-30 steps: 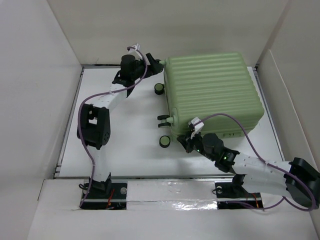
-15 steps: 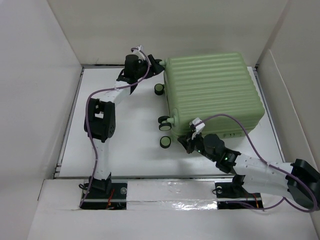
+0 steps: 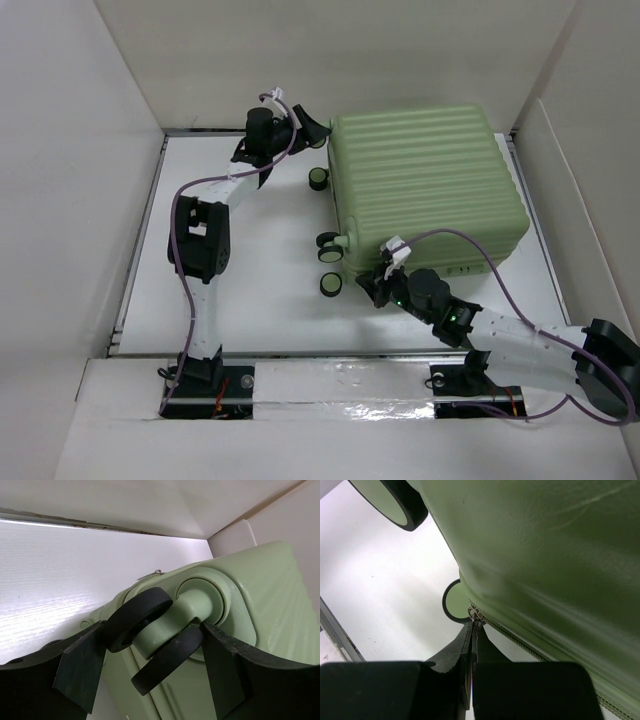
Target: Pack the luggage
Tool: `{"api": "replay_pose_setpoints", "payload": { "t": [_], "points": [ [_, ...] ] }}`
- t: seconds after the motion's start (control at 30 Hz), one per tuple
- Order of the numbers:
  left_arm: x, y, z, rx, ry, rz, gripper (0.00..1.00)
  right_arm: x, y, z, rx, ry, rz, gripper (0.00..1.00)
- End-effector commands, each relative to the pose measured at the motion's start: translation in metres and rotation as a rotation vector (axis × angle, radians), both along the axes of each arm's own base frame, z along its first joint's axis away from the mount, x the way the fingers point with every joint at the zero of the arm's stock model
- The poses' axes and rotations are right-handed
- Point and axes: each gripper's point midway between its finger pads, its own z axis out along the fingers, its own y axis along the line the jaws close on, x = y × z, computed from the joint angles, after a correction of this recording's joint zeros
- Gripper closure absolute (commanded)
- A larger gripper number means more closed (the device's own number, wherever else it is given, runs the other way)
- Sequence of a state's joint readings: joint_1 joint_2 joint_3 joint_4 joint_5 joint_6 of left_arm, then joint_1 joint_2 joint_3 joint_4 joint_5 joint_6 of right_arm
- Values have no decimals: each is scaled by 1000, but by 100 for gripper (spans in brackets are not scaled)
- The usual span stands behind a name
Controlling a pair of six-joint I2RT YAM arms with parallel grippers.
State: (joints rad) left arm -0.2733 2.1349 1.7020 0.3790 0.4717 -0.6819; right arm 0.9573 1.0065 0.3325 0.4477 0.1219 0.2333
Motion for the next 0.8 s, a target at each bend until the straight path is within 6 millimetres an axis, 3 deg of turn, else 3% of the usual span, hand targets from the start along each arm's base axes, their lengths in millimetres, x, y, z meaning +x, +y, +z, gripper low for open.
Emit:
{"api": "replay_pose_setpoints", "payload": {
  "t": [0.0,0.17,0.27,0.3,0.33,0.4,0.47,0.5,0.53,0.57,0.6,0.63,0.67,0.7,0.73,0.77],
  "points": [
    [7,-3,42,-53,-119,-10,33,-14,22,40,137,-55,96,100],
    [11,-7,36,-73,-110,-26,50,-12,21,41,138,-58,84,100],
    [12,-9,34,-79,-108,-31,75,-11,19,41,137,-58,72,100],
    [12,-9,38,-85,-121,-33,91,-11,18,41,136,-57,69,100],
    [13,-4,36,-88,-118,-25,100,-11,17,40,134,-55,64,100],
    [10,0,49,-88,-154,-7,100,-9,13,39,129,-57,41,100],
    [7,14,42,-57,-165,31,100,-10,10,43,133,-67,39,100],
    [2,21,60,-52,-212,63,100,-7,6,41,119,-69,28,100],
    [-3,33,44,-32,-191,88,100,-3,1,42,117,-72,13,100],
    [-5,45,46,-28,-206,114,100,-2,-3,47,124,-84,10,100],
    [-14,52,68,-54,-268,118,100,0,-8,46,109,-85,2,100],
    [-25,59,48,-54,-233,120,100,8,-16,46,103,-89,-26,100],
    [-36,66,74,-95,-298,133,100,8,-20,48,102,-96,-18,100],
    [-45,69,74,-108,-309,141,100,11,-25,50,101,-104,-24,100],
    [-58,73,51,-103,-271,151,100,14,-29,51,102,-108,-32,100],
    [-65,76,52,-114,-280,165,100,25,-40,53,97,-121,-68,100]
  ]
}}
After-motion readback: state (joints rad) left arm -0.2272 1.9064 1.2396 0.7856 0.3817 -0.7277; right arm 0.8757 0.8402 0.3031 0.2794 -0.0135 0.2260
